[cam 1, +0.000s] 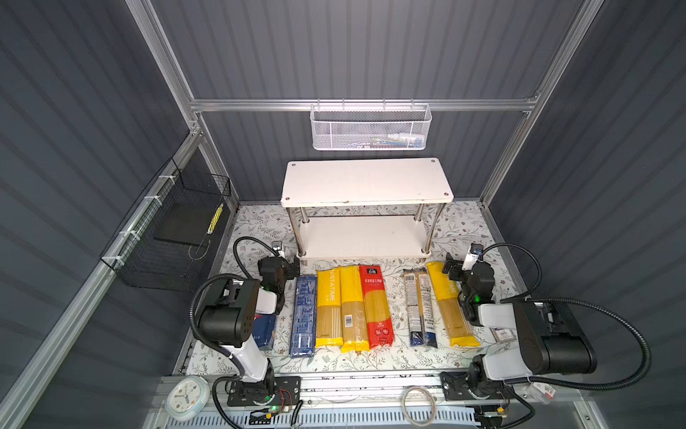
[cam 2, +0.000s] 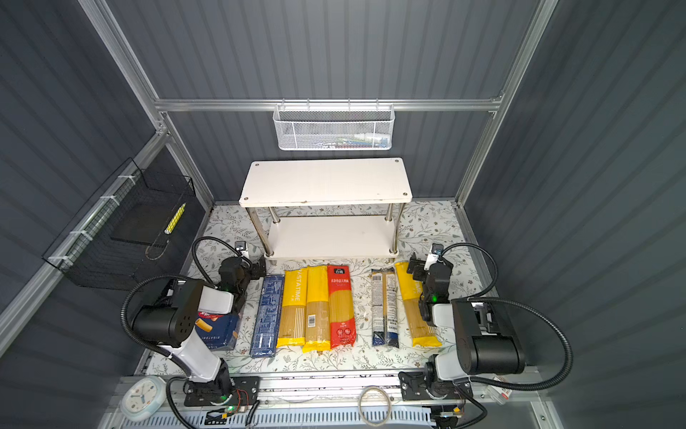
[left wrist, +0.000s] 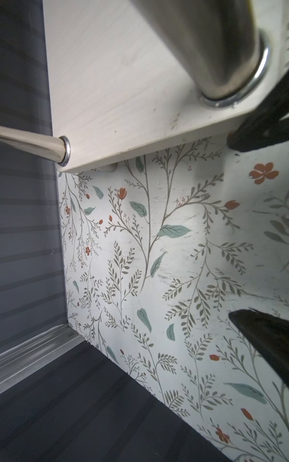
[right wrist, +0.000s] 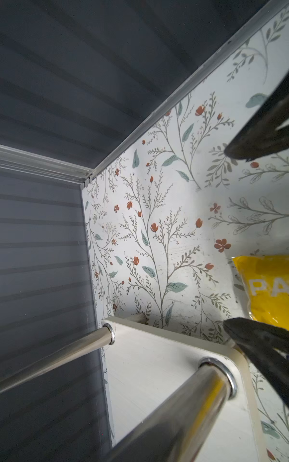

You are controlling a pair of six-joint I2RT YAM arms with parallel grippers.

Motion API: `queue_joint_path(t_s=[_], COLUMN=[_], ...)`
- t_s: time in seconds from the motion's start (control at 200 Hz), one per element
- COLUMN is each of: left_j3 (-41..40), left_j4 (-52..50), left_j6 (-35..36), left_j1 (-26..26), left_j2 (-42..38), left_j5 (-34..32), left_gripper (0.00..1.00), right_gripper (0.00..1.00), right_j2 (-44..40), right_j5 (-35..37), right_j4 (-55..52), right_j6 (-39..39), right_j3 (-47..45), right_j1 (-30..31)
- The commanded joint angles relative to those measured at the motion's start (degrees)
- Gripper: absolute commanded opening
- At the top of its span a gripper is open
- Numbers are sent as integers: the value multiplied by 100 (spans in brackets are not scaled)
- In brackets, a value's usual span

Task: Arrange pasta packages on shelves
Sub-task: Pick up the pasta bag from the middle-right of the table.

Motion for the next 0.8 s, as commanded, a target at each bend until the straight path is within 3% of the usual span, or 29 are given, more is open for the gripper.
queue_joint_path(t_s=[0.0, 0.795], left_j3=[-49, -20], left_j4=[-75, -120], left_j6=[-44, -41], left_j1=[0, 8], left_j2=[2, 8], left_j5=[-11, 32], left_gripper=[99, 99], right_gripper=[99, 99], right_j2=[-9, -8], right_j5=[-14, -90], right_j4=[29, -15], right_j6=[20, 46], right_j3=[113, 140], right_j1=[-23, -60])
